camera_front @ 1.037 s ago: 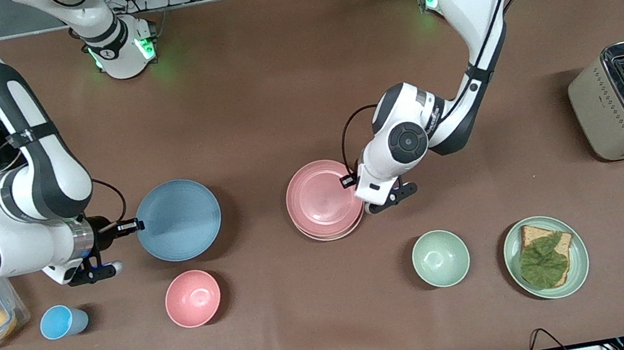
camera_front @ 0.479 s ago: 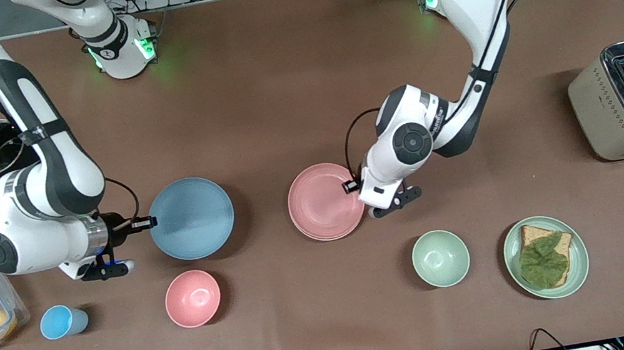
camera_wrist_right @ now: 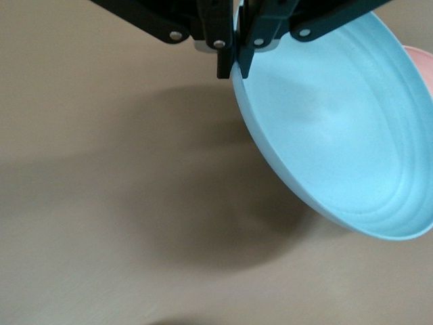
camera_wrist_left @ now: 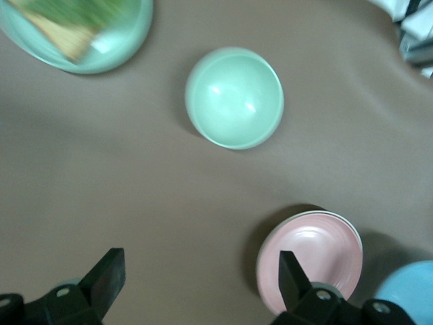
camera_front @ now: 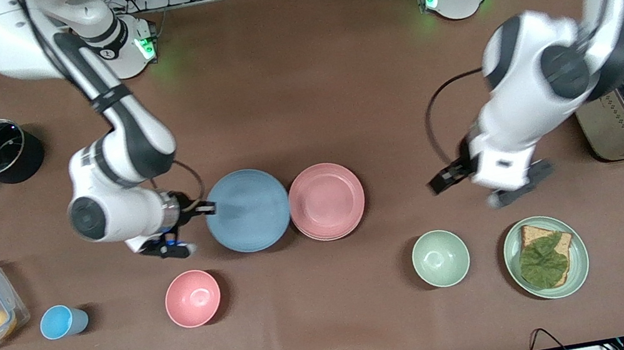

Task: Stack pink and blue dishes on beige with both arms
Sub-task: 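Carry the blue plate over the stack with the right gripper while the left gripper withdraws, then lower the blue plate onto the pink plate and open the right gripper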

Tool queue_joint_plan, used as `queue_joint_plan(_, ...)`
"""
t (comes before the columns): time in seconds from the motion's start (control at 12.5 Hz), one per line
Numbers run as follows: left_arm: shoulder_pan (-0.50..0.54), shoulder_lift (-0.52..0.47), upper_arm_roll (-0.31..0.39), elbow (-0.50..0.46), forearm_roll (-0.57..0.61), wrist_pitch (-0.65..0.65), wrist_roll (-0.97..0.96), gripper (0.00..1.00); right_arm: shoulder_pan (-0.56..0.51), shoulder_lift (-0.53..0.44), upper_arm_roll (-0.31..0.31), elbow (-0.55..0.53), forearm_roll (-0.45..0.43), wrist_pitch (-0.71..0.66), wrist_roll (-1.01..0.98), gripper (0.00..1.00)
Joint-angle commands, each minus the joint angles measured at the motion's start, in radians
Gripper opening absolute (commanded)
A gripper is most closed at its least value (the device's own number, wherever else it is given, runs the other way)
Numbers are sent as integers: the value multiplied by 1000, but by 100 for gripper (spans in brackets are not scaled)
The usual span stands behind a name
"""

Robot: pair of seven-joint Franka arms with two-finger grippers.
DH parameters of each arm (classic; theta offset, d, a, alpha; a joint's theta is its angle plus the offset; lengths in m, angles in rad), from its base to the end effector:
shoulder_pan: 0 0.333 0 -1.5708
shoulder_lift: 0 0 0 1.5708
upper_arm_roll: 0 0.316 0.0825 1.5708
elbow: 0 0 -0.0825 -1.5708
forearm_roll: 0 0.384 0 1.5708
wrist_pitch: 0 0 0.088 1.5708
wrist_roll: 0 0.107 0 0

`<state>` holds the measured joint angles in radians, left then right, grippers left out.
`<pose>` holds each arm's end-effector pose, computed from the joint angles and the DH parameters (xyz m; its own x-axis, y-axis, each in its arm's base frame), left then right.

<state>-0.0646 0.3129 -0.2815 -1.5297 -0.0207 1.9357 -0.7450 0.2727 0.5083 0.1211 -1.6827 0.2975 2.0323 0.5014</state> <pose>0.6311 -0.2053 0.4935 0.9118 0.4106 0.0045 0.4055 -0.9021 0.1476 0.6044 0.2605 0.2984 0.9260 -0.2316 -0.2981 -0.2909 -0.9410 -0.1729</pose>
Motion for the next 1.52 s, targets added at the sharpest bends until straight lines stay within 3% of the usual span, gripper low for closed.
queue_joint_plan(0.0,102,-156,-5,-50,33,-93,99,100,100,19,-14,52,15,28,170,0)
queue_joint_plan(0.24,205,-241,-2,-49,47,-164,307,100,189,61,-18,103,11,52,252,0)
queue_joint_plan(0.48,232,-277,-1,-35,116,-245,445,100,195,82,-17,103,12,127,252,0)
queue_joint_plan(0.64,241,-307,16,-7,82,-290,510,100,218,105,-17,103,15,186,255,0)
queue_joint_plan(0.88,33,-318,250,-12,82,-380,596,100,244,125,-17,104,11,201,302,0)
queue_joint_plan(0.96,26,-316,254,-12,82,-383,596,100,247,127,-18,106,8,201,302,0)
queue_joint_plan(1.04,32,-319,251,-12,81,-383,596,100,247,127,-18,106,2,201,293,29)
queue_joint_plan(1.12,35,-328,246,-12,79,-383,596,100,247,128,-21,106,-1,203,296,95)
queue_joint_plan(1.2,37,-330,237,-18,78,-383,587,100,244,127,-23,113,-18,212,293,100)
queue_joint_plan(1.44,26,-314,237,-18,76,-366,581,100,189,90,-38,127,-44,194,270,100)
